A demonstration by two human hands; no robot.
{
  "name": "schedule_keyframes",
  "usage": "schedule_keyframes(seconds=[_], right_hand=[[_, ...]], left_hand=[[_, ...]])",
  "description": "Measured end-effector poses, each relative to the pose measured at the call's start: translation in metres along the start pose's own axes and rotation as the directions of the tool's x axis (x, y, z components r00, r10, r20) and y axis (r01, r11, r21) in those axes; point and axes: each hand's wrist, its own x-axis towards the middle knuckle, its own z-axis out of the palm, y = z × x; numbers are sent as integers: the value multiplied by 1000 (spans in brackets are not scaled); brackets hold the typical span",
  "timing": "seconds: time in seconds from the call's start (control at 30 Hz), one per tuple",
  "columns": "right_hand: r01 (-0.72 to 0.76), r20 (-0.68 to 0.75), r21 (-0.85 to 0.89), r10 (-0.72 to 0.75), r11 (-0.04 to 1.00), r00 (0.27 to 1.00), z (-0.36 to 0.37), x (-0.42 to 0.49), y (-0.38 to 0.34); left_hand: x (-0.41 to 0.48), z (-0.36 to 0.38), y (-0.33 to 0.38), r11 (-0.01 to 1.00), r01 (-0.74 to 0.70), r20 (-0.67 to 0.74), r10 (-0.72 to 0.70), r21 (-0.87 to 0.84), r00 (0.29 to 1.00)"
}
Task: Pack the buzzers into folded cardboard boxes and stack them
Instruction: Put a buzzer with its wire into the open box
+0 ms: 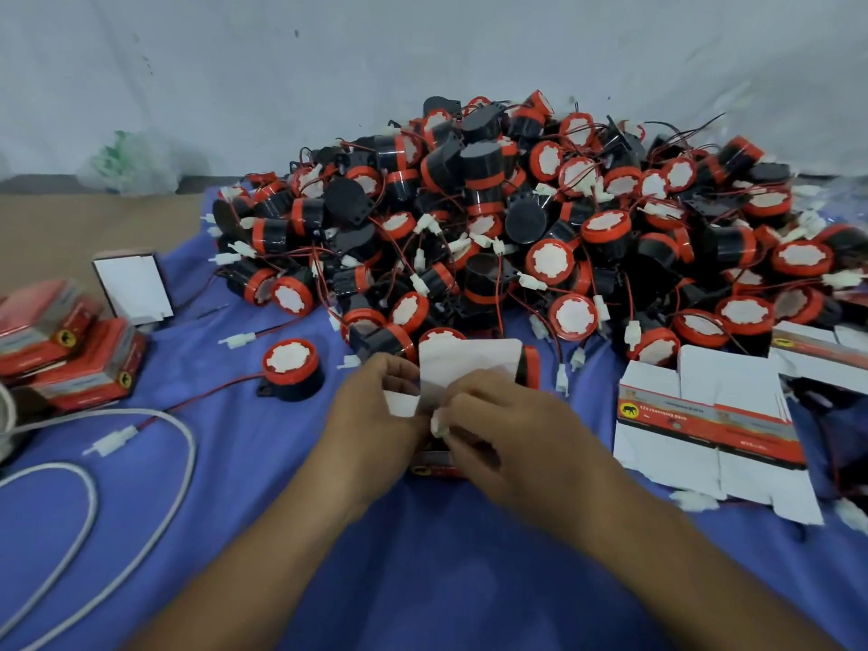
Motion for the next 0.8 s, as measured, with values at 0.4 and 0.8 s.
schedule_keyframes(seconds=[0.4, 0.8], right_hand=[[-105, 198, -209, 148, 972, 969, -3, -6, 7], [-95, 122, -164, 116, 982, 986, -2, -9, 14]], left_hand=[[5, -20, -5, 996, 48, 201, -33, -72, 979], [-15, -2, -6, 935, -352, 34, 351, 40, 936]])
